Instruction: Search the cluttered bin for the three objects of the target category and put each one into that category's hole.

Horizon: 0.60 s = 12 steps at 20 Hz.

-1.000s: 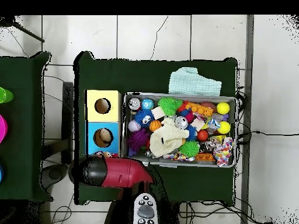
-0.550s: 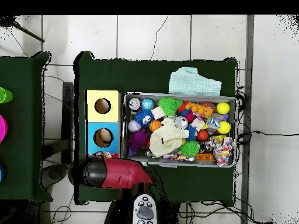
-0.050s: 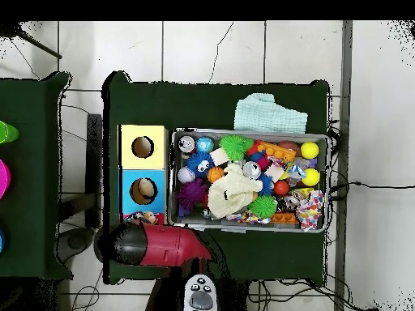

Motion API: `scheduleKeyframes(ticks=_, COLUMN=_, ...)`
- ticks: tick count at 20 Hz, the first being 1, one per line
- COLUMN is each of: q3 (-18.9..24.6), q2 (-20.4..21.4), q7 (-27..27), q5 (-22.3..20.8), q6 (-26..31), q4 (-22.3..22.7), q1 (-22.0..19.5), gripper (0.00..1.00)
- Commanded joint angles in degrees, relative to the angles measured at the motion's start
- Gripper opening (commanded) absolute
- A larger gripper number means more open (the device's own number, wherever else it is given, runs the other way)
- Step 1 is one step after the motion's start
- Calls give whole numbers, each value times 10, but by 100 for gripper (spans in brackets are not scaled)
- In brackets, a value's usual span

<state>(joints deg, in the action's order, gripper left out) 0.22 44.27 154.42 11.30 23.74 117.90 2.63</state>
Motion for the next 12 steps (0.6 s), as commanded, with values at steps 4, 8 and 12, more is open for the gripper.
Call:
scheduleKeyframes(ticks=4, q3=-62, q2=-70, q7=51, q5=-55, q6=-89, q4=67, q1=-7, gripper=0)
scheduleKeyframes(ticks=8, q3=-68, q2=-59, q7=47, q5=-58, q6=-97, q4=73, q1=-2, gripper=0)
scheduleKeyframes(ticks=12, q3=-61, q2=-50, q7=45, q5=-59, q6=-118, q4=87, q1=-11, gripper=0)
